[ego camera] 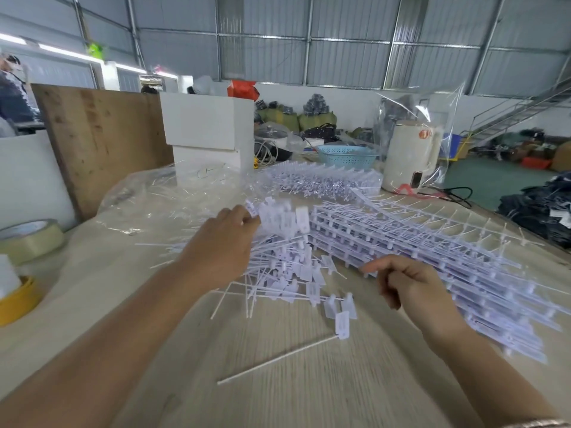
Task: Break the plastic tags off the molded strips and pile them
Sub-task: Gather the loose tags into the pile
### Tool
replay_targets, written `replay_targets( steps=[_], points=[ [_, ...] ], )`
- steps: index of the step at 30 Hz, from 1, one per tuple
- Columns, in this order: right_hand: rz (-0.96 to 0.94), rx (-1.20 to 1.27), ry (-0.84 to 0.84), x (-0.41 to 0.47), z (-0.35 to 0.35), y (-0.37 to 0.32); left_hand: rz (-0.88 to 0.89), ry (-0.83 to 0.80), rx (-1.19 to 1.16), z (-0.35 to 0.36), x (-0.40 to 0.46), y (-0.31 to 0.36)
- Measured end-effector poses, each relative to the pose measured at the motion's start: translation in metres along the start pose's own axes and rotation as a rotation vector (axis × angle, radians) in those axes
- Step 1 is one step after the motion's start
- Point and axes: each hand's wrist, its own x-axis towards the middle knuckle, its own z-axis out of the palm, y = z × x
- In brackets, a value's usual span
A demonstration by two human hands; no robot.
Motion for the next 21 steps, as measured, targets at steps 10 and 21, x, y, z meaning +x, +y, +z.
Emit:
replay_targets(
  steps=[10, 21],
  points=[
    [-0.378, -0.650, -0.442, -0.008, 0.025, 0.009, -0.005, 0.161, -0.053, 0.009, -0.022, 0.005],
    [-0.501, -0.489, -0.273, -0.012, 0.030, 0.001, 0.272, 0.083, -0.376, 0.005, -0.063, 0.060]
  ],
)
